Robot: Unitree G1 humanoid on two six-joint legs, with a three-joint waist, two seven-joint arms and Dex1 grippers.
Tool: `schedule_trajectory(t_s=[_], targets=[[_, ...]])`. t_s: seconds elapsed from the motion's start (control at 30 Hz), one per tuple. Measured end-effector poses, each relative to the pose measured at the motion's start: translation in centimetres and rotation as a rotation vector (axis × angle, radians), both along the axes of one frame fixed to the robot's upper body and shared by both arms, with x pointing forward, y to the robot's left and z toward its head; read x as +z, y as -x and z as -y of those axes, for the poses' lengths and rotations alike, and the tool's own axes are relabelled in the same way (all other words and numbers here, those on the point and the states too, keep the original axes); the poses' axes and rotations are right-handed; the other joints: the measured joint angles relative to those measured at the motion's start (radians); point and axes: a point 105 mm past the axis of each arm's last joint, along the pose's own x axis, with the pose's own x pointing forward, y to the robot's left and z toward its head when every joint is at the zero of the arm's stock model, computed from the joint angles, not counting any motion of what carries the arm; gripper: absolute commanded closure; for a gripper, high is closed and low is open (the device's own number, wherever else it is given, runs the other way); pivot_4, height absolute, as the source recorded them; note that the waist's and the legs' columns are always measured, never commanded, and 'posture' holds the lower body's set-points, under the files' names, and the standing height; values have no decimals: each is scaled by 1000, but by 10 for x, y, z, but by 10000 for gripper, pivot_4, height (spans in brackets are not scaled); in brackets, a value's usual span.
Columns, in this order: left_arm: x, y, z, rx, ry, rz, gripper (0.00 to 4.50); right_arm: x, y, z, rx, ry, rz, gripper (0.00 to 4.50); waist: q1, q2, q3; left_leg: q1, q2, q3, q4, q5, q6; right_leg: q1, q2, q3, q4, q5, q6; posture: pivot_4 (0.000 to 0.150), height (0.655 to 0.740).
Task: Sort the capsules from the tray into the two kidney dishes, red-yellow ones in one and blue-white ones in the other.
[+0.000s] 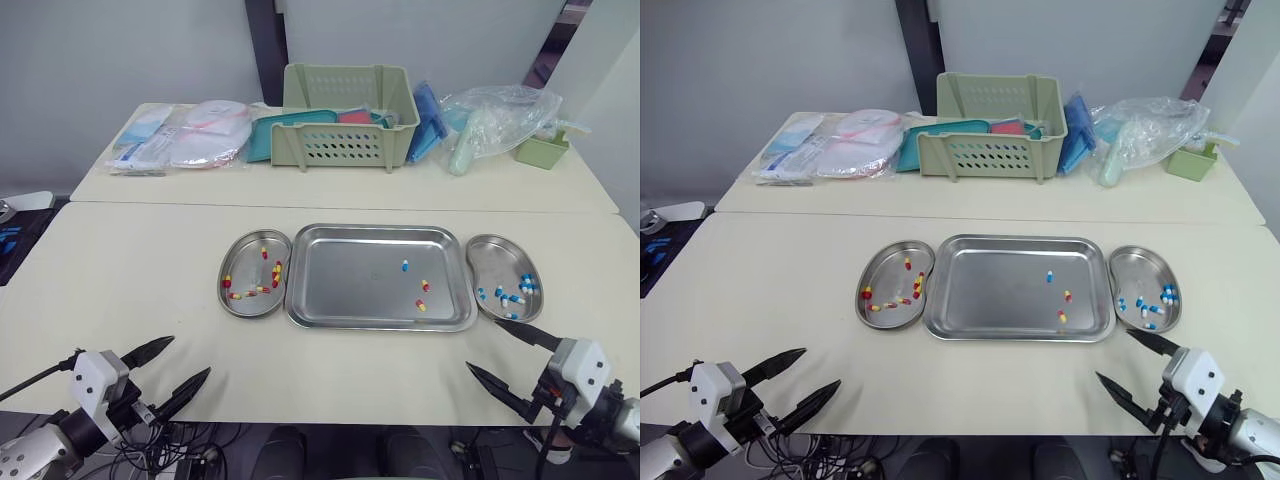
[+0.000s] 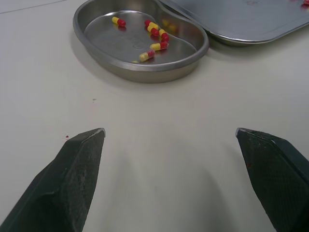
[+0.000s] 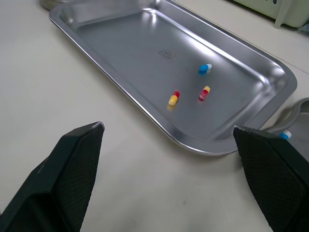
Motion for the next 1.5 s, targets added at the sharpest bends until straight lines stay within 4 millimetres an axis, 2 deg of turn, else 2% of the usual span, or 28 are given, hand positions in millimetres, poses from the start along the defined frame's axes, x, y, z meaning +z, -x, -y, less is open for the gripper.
schedule_trajectory(t_s=[0.23,0.33,0.53,0.73,0.83,0.93,0.97,1.03,1.3,1.5], targets=[[-1,3,0,-34,-10,-1,0,1,-5,-5,14,2,-6,192,0,-1,0,0,0,0,0,0,0,0,0,-1,0,0,0,1500,7390],[11,-5,9,-111,-44,32,0,-2,-4,-4,16,3,-21,192,0,-1,0,0,0,0,0,0,0,0,0,0,0,0,0,1500,7390],[43,-32,60,-409,-125,119,0,-9,-3,-2,23,1,-41,192,2,0,-1,0,0,-1,0,0,0,0,0,-1,0,0,0,1500,7390],[64,-55,119,-603,-64,132,0,-17,5,-1,16,-10,-70,192,-1,2,0,0,0,-1,1,0,0,0,0,-1,1,0,0,1500,7390],[70,-62,140,-682,-54,119,0,-20,6,-2,16,-17,-80,192,-3,3,0,0,0,-1,1,0,0,0,1,-1,1,0,0,1500,7390],[75,-70,159,-720,-19,121,5418,-20,7,-2,3,-18,-80,0,-1,3,0,0,0,-1,1,0,0,0,0,-1,1,0,0,1500,7390],[77,-74,167,-723,6,125,8756,-20,7,-2,1,-19,-78,0,1,3,0,0,-1,-1,1,0,0,0,0,-1,1,0,0,1500,7390],[78,-80,183,-724,46,116,15150,-19,7,-3,-4,-19,-73,0,1,3,0,0,-1,-1,2,0,0,0,0,-1,1,0,0,1500,7390],[64,-90,217,-742,21,52,15150,-21,13,-2,-21,-19,-78,0,1,3,0,0,-1,-1,2,0,0,0,0,-1,1,0,0,1500,7390],[57,-112,242,-720,9,-1,15150,-26,18,1,-31,-18,-82,0,2,3,0,-1,-1,-1,2,0,0,0,0,-1,1,0,0,1500,7390]])
